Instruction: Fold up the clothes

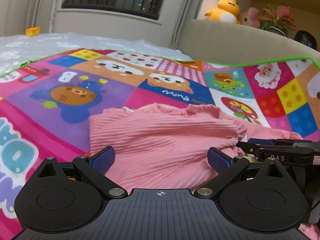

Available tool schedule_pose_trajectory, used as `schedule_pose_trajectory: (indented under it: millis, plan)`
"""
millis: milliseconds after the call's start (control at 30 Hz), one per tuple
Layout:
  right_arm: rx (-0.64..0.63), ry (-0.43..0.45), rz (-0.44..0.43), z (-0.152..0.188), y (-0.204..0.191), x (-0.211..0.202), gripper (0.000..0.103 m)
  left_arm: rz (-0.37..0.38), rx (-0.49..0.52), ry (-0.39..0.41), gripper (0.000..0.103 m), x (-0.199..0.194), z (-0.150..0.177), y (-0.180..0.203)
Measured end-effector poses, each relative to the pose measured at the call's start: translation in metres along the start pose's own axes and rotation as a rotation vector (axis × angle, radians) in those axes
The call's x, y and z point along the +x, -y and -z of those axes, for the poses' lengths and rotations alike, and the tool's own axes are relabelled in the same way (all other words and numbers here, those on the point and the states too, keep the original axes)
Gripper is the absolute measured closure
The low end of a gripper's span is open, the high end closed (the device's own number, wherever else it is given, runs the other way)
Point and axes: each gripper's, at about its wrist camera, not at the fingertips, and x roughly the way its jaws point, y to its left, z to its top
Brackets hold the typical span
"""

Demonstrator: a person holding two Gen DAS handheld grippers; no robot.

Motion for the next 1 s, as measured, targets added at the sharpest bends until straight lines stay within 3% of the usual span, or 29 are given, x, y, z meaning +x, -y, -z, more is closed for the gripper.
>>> schedule_pose_trajectory:
  millis: [1000]
  plan:
    - [-0.046, -0.012, 0.036, -0.002, -0.008, 0.003, 0.051, 0.054, -0.069, 0.023, 0.000, -0.004, 0.001, -0.013]
